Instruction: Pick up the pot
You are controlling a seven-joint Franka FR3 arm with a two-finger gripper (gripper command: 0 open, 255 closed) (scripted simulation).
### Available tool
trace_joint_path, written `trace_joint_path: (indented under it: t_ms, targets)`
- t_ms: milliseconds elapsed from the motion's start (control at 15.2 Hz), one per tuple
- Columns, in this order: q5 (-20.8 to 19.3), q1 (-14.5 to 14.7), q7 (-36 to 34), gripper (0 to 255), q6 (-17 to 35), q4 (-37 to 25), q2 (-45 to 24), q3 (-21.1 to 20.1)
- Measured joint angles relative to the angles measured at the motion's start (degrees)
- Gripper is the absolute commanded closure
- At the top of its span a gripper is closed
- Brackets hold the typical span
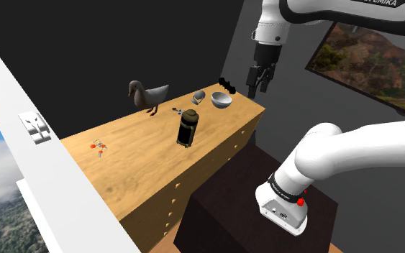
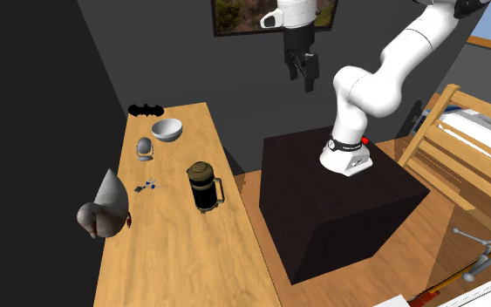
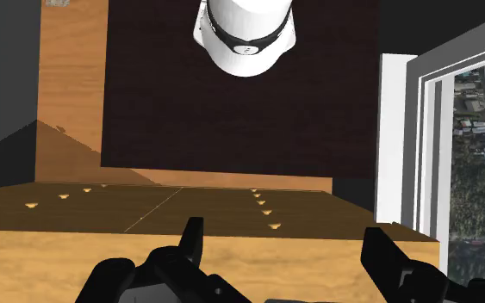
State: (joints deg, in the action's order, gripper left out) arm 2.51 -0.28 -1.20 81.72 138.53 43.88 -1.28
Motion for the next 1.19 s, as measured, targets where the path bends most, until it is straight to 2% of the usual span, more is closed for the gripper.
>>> trace_joint_path:
  t_ms: [132,264,792,1188]
  targets:
    - [0.2,-0.1,-0.4,0,1.0,0.8,-0.1,-0.2]
    - [0.3,-0.5,-1.4,0,4.8,2.5,-1.7,-0.5]
    - [1.1,-2.2,-6.6,0,23.7,8.7,-11.8,-2.3]
    - [0.9,-3.8,-10.6,0,37.9,9.9,-22.8,-3.2]
